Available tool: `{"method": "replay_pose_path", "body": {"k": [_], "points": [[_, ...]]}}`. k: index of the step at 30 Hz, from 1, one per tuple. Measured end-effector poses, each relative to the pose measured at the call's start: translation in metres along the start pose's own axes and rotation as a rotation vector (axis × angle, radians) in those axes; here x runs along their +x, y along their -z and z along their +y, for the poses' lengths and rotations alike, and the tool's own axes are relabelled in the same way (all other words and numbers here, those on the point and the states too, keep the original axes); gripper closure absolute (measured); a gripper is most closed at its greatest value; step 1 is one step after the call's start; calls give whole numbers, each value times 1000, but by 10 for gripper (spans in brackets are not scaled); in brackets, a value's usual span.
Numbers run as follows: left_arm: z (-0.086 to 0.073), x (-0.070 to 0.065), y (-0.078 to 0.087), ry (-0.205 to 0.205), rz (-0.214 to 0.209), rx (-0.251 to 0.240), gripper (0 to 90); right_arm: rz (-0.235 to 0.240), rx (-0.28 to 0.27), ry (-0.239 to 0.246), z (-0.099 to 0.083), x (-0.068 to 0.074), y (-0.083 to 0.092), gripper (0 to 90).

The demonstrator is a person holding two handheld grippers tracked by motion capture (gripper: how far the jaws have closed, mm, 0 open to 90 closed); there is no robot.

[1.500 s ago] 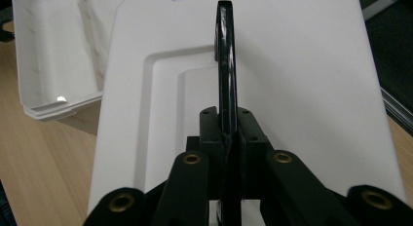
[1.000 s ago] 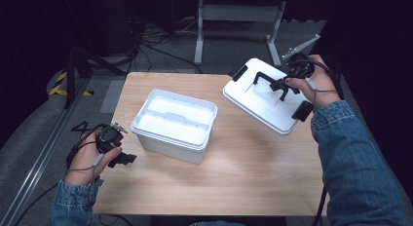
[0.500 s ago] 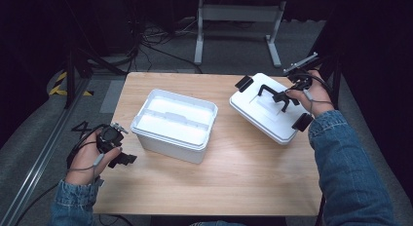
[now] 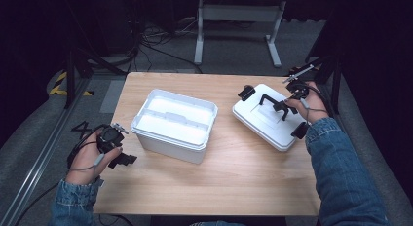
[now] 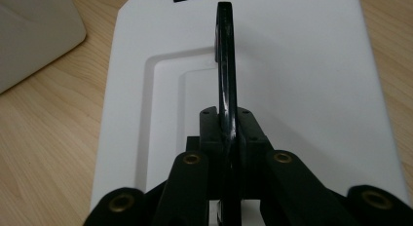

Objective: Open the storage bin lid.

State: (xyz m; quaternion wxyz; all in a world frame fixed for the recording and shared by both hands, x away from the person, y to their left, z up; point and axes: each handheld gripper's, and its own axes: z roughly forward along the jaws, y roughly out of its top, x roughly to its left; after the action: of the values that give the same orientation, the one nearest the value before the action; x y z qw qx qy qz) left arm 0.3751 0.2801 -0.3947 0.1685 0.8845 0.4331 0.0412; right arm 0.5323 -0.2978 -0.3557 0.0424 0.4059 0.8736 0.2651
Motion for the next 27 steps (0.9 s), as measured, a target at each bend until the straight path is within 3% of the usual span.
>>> {"method": "replay_pose_path", "body": {"k": [11, 27], "points": [[0, 0, -1, -3, -2, 6, 208, 18, 13, -9, -11, -4, -19, 850], [1, -2, -2, -20, -12, 14, 205, 36, 29, -24, -20, -8, -32, 850]]}}
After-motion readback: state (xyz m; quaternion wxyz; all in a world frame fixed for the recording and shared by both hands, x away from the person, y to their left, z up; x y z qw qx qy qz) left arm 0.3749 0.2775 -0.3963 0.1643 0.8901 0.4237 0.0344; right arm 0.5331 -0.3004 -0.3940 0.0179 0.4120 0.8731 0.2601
